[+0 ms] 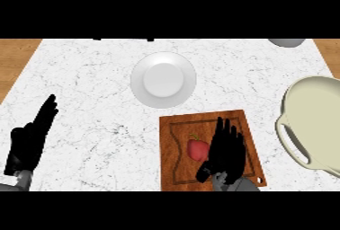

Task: Pick the bell pepper from the cutting board and place it in the pot

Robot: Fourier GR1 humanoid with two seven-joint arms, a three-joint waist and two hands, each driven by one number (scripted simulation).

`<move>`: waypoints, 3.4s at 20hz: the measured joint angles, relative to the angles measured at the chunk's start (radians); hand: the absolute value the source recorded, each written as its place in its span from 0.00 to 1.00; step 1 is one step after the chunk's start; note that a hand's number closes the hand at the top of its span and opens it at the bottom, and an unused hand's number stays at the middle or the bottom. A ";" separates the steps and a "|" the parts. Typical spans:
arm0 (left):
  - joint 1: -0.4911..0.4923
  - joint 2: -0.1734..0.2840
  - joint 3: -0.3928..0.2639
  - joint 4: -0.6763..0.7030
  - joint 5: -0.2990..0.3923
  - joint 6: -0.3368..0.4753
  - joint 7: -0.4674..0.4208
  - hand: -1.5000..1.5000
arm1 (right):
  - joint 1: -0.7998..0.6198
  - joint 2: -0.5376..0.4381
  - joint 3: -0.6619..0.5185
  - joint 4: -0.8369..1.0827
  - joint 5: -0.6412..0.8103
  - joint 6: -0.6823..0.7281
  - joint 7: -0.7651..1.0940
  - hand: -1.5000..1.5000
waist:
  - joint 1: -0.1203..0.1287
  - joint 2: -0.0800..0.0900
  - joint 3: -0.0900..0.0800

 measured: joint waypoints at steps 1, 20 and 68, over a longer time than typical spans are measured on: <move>0.000 0.001 0.006 0.010 0.003 -0.007 -0.007 0.50 | -0.017 0.000 -0.007 0.020 -0.016 0.000 0.002 0.00 | -0.002 0.000 0.000; 0.042 -0.013 0.051 -0.005 -0.018 -0.030 -0.012 0.50 | -0.196 0.003 0.010 0.302 -0.169 -0.042 0.005 1.00 | -0.017 -0.008 0.001; 0.074 -0.105 0.164 -0.033 -0.126 -0.114 0.029 0.50 | -0.480 -0.367 -0.475 0.097 0.217 -0.182 -0.206 1.00 | -0.043 -0.008 0.001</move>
